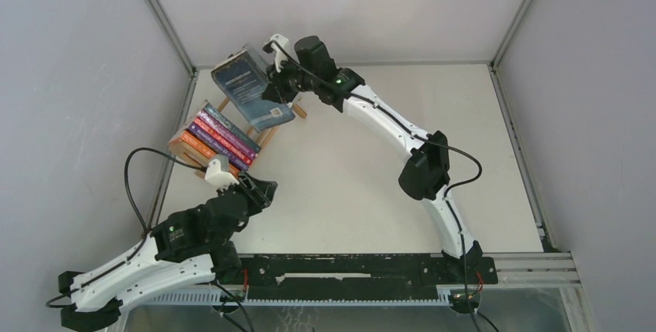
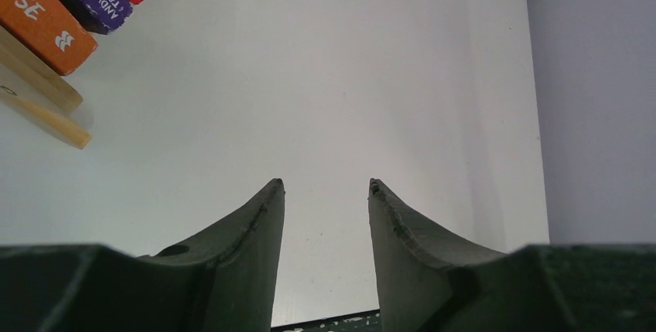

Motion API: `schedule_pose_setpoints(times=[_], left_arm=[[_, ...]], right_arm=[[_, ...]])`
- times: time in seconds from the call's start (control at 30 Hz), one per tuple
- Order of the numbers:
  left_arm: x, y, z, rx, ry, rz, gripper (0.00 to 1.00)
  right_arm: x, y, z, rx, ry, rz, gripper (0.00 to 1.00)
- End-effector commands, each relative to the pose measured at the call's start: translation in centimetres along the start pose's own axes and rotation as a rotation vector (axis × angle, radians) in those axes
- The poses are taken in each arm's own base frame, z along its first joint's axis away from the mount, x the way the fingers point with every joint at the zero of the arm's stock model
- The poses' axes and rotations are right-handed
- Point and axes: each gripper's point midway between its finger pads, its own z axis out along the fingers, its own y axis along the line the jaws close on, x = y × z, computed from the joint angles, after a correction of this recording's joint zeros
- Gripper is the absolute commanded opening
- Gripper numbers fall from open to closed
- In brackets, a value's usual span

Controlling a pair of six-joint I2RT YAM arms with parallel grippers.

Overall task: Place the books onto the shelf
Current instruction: Place the book on the shelf.

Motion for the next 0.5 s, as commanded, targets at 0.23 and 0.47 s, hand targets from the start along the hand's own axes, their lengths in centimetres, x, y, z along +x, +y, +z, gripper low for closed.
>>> schedule_pose_setpoints(times=[0.23,0.47], left_arm=[[0.0,0.0,0.3,0.026,-0.020,0.065,0.47],[-0.1,1.1,-0.1,0.030,-0.036,0.057,0.46]], right_arm=[[-5.1,2.6,2.0,-0.040,-0.188,-0.199,0.00],[-3.9,2.2,4.1,-0.041,-0.189,-0.234,0.00]])
